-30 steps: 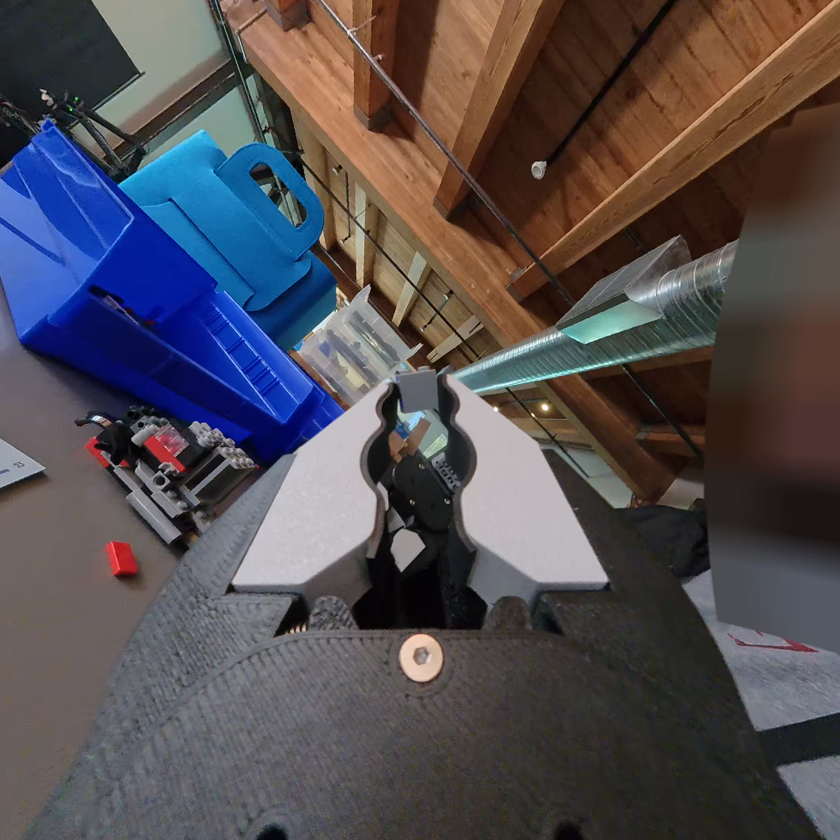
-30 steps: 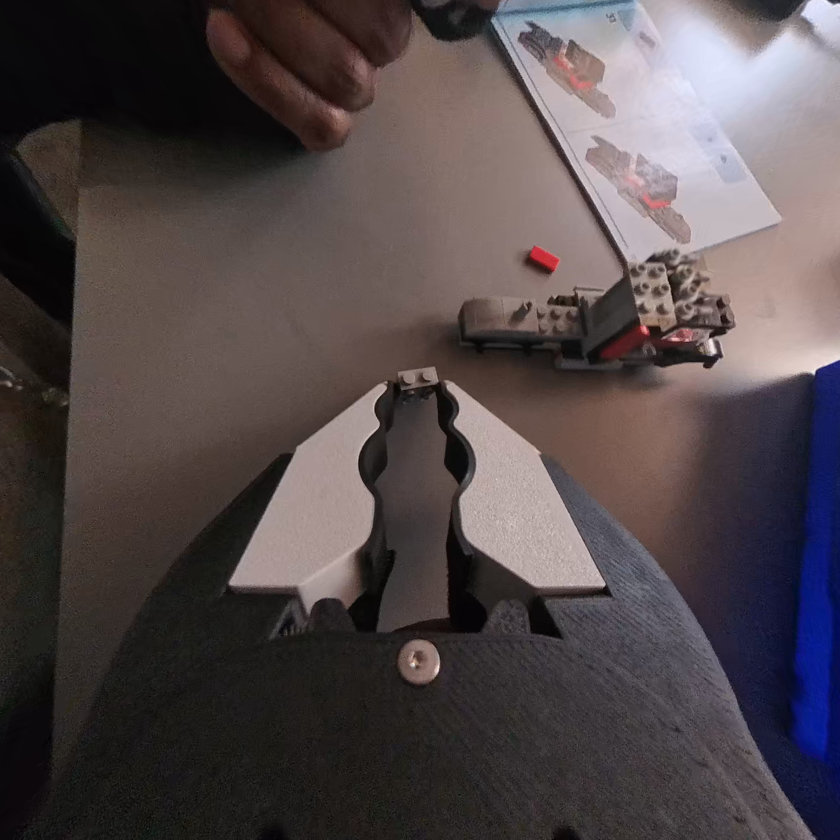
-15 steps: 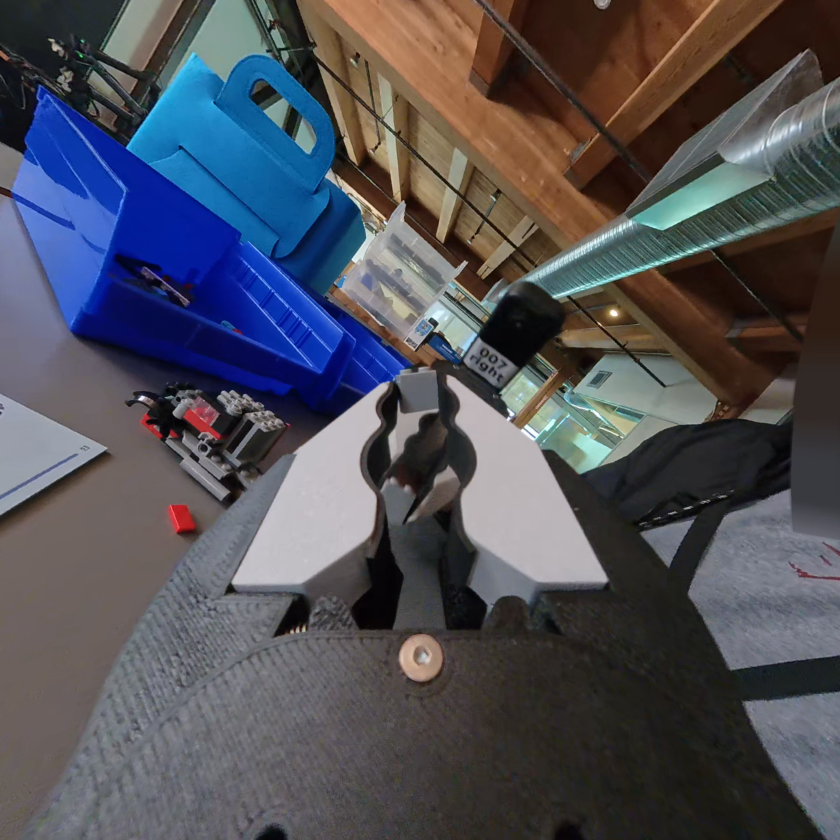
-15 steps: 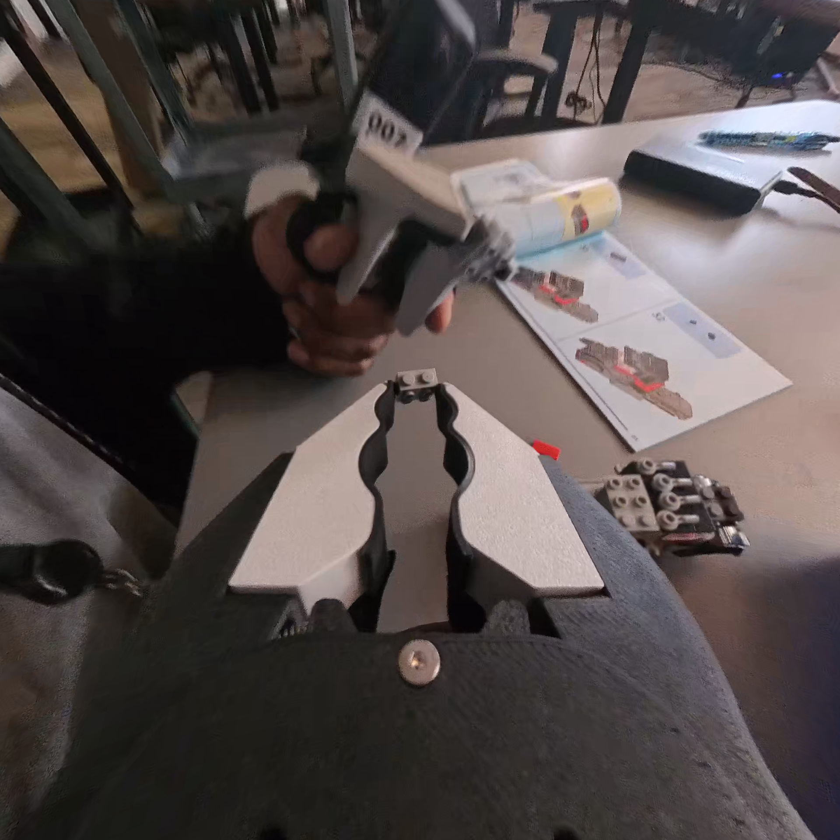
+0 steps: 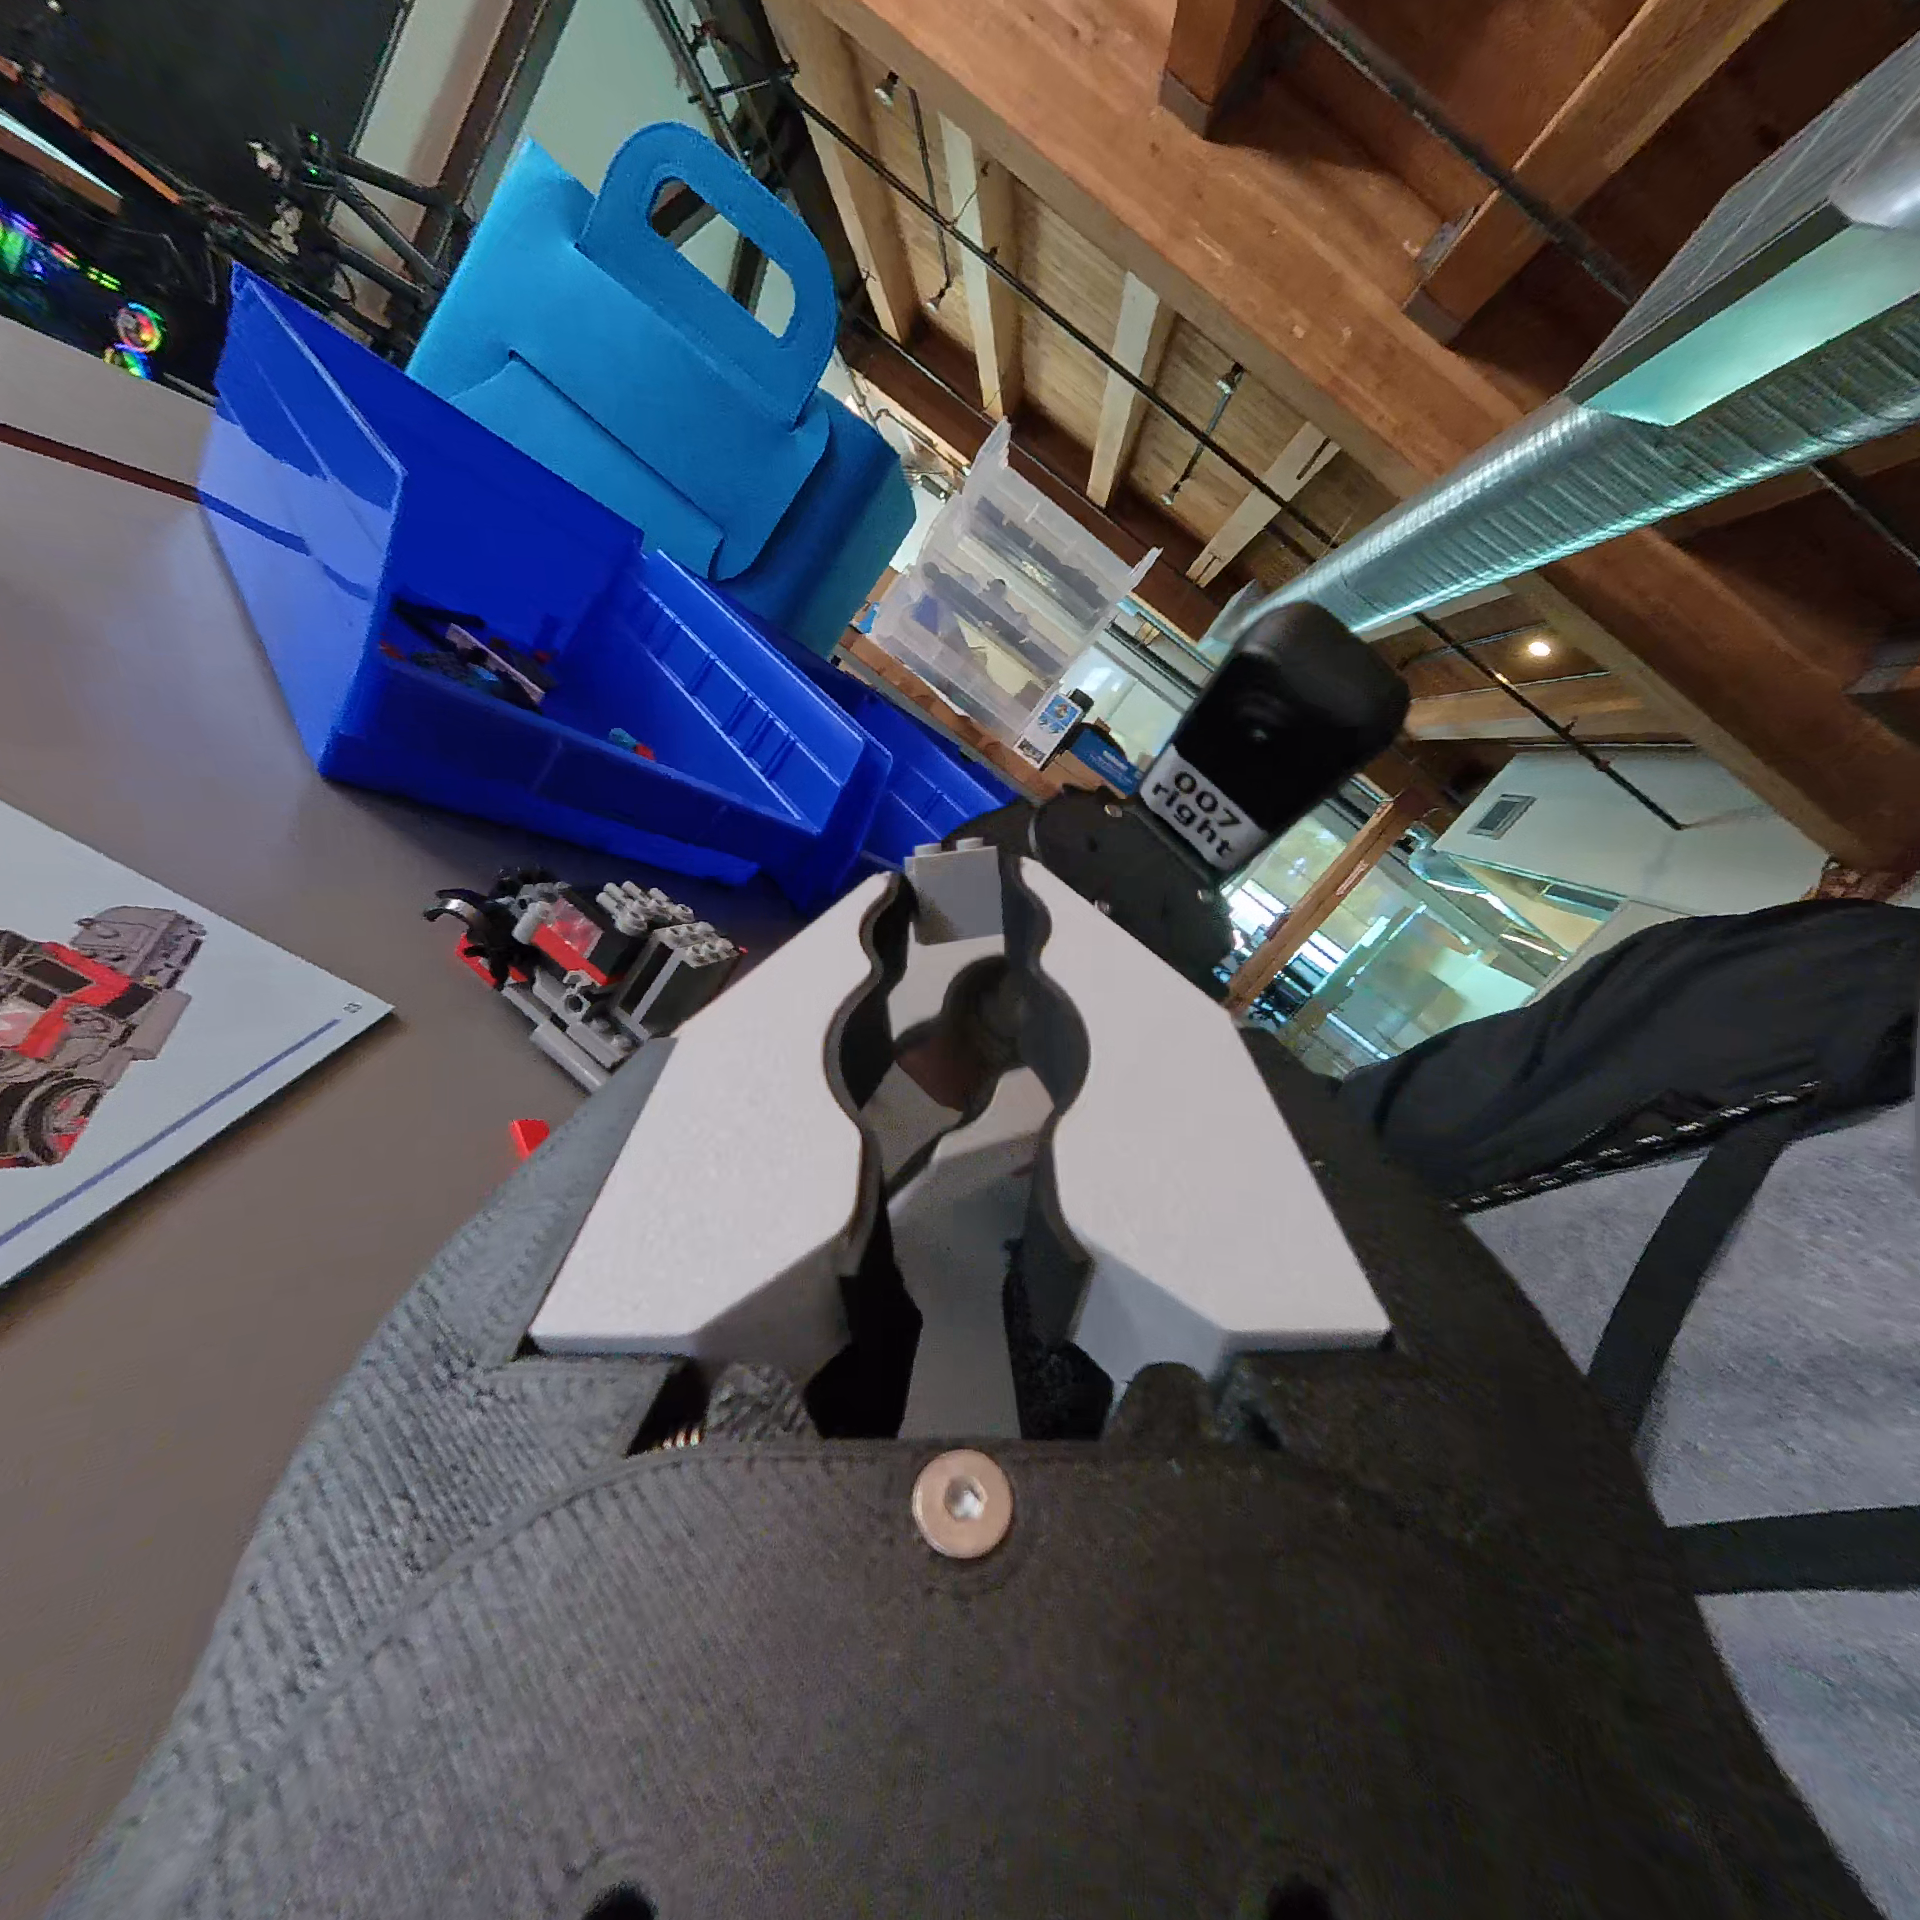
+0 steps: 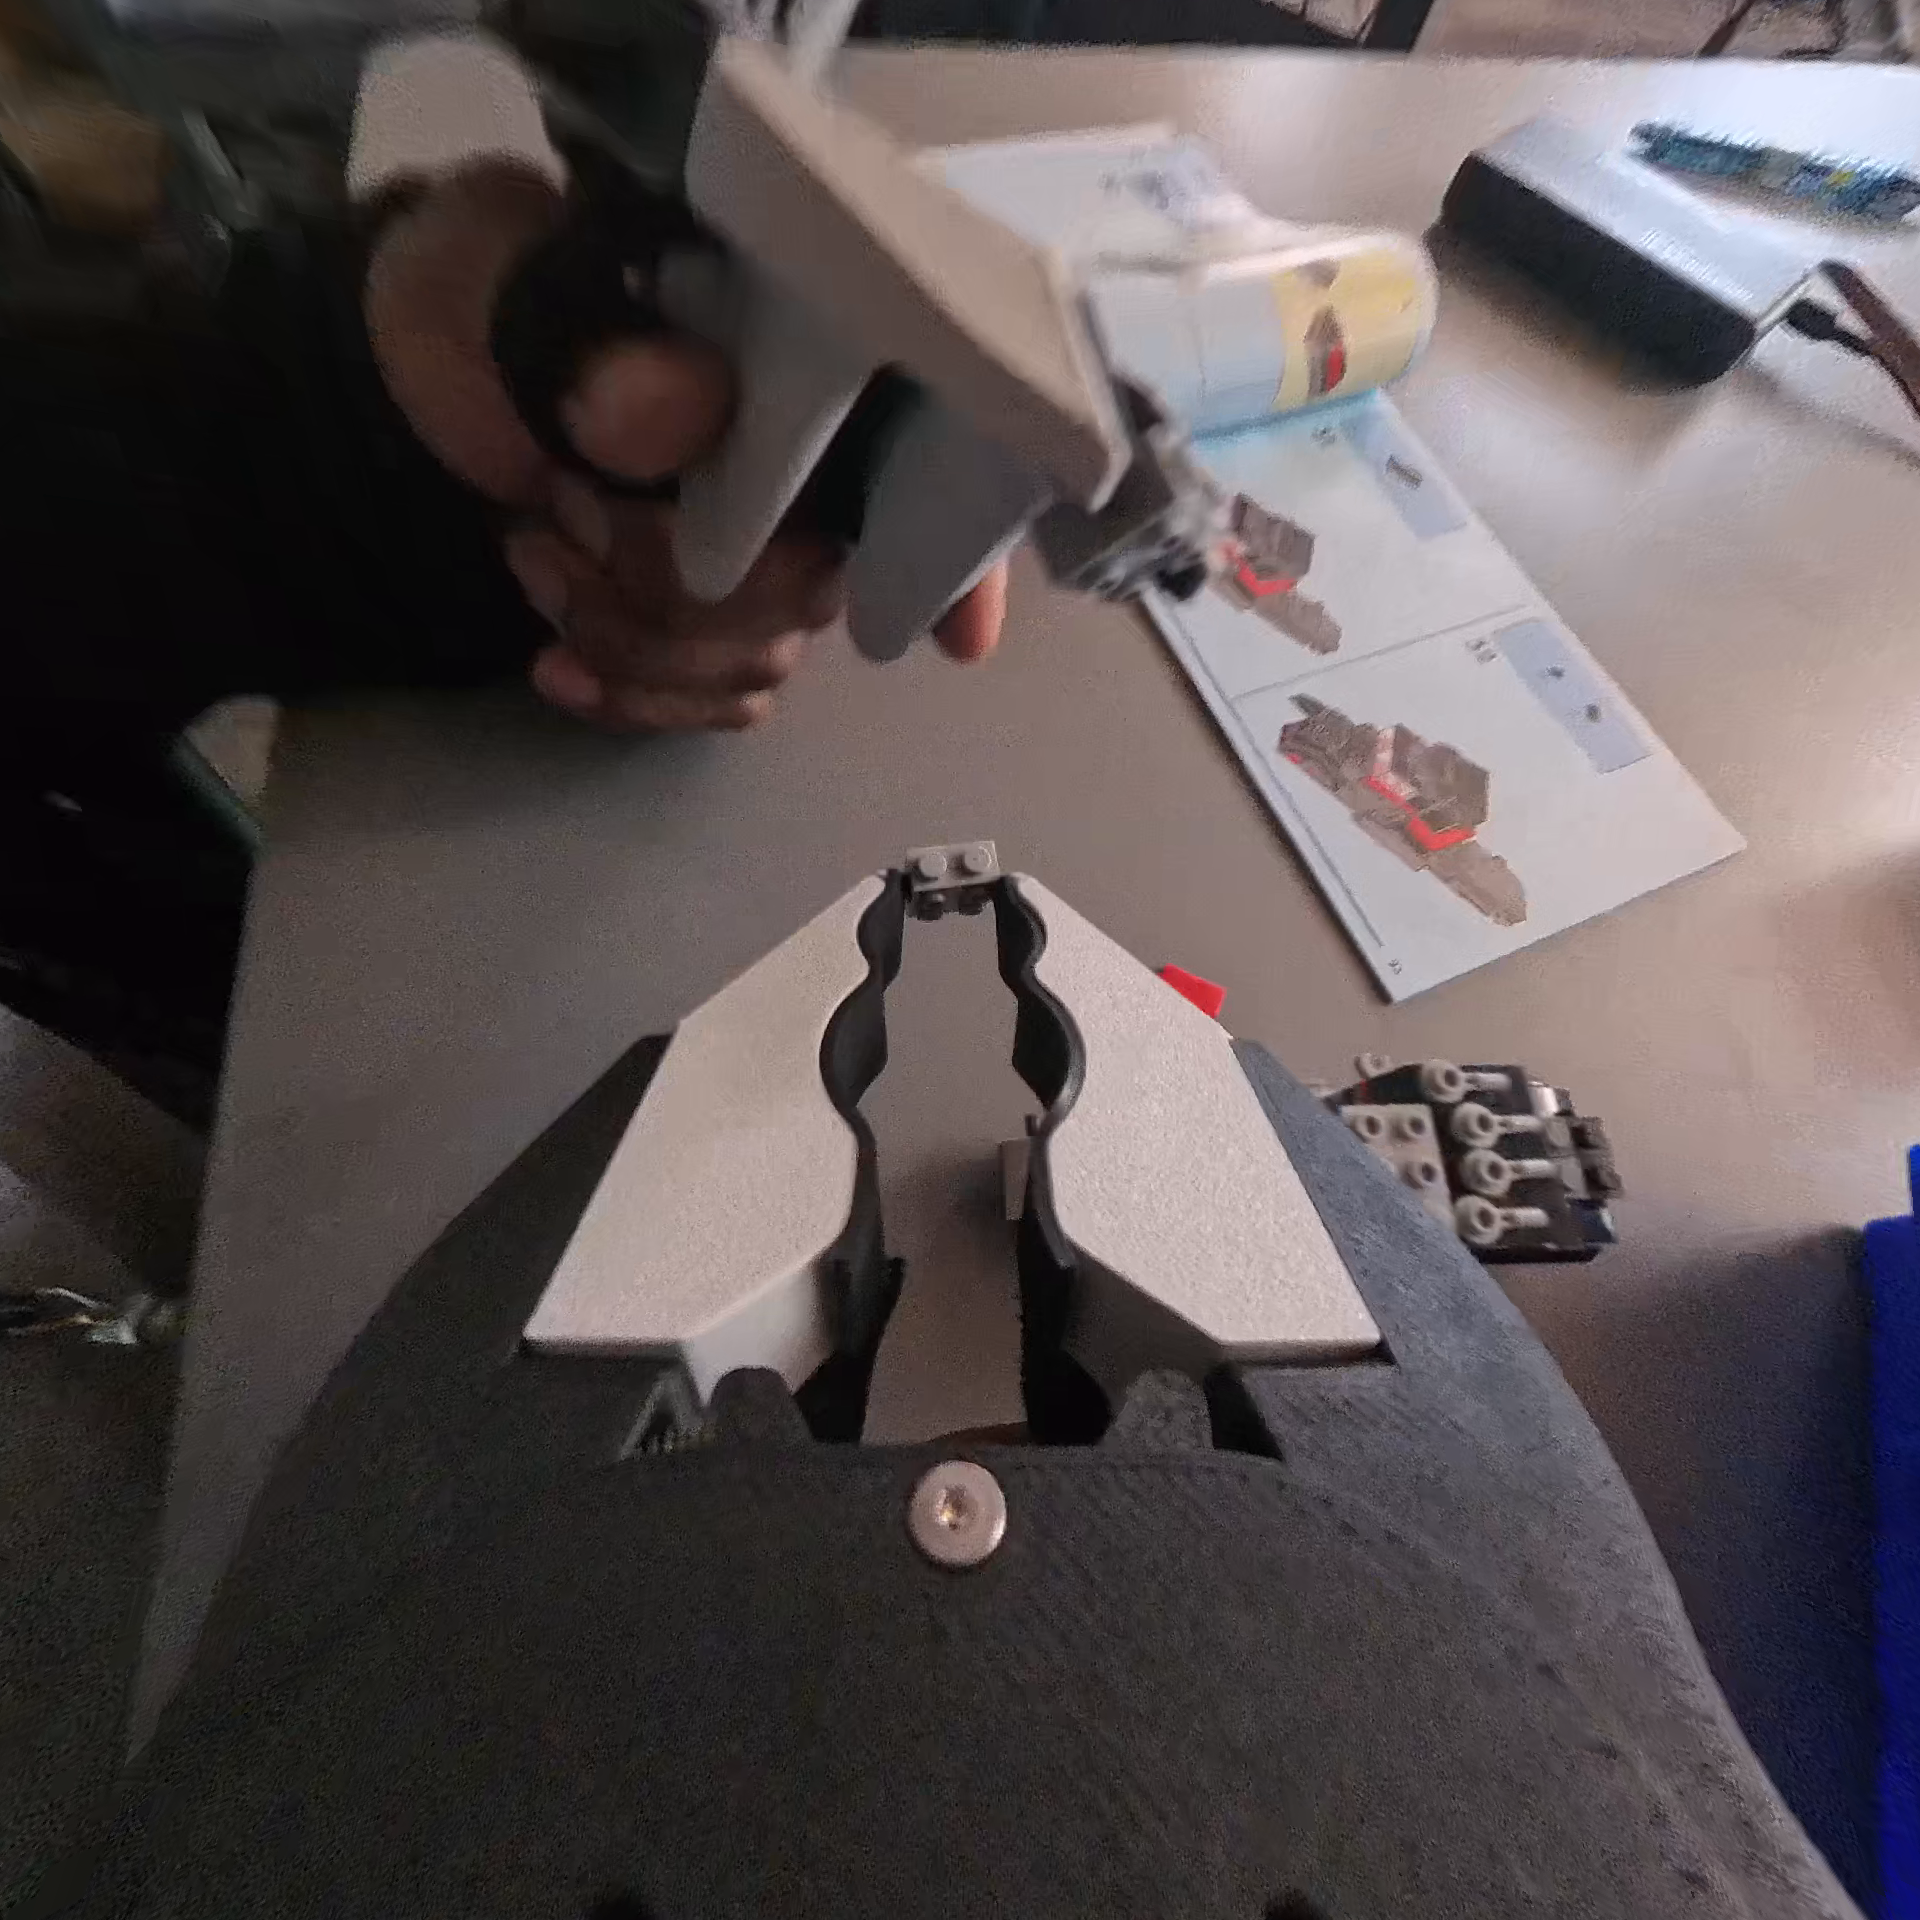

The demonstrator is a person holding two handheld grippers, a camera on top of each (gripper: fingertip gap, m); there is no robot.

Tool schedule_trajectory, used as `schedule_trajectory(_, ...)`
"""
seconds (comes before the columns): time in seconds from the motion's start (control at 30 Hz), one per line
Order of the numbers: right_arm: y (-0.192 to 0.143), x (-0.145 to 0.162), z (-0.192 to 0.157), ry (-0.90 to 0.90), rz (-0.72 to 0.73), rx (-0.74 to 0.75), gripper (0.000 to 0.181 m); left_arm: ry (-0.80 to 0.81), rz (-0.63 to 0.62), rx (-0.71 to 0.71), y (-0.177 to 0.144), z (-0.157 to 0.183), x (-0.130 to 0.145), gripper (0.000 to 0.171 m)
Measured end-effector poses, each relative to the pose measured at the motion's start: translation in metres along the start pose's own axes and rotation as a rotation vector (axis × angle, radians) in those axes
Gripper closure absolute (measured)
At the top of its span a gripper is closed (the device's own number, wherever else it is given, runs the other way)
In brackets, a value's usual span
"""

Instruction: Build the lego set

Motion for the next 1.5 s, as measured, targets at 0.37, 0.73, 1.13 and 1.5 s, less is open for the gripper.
schedule_trajectory(0.37, 0.030, 0.023, -0.021, -0.091, -0.152, -0.039, 0.162, 0.037, -0.041, -0.017, -0.008, 0.000, 0.001, 0.153)
schedule_trajectory(0.73, 0.011, 0.010, -0.014, -0.077, 0.005, -0.042, 0.149, -0.082, 0.063, 0.088, -0.015, 0.003, -0.009, 0.154)
schedule_trajectory(1.13, -0.033, -0.060, 0.013, -0.213, 0.571, 0.366, 0.155, -0.347, 0.278, 0.225, 0.000, -0.001, -0.010, 0.153)
schedule_trajectory(1.5, -0.029, -0.060, 0.011, -0.384, 0.548, 0.478, 0.163, -0.317, 0.237, 0.194, 0.001, 0.000, -0.008, 0.153)
Point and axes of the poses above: each gripper's, where its closed fingertips meet, y out along the fingers, x out of its underside, z = x × y across the jaws, the point moved 5 cm from there along -y, back along the fingers, and after that the axes turned 3 degrees about x, right-handed, at the moved point
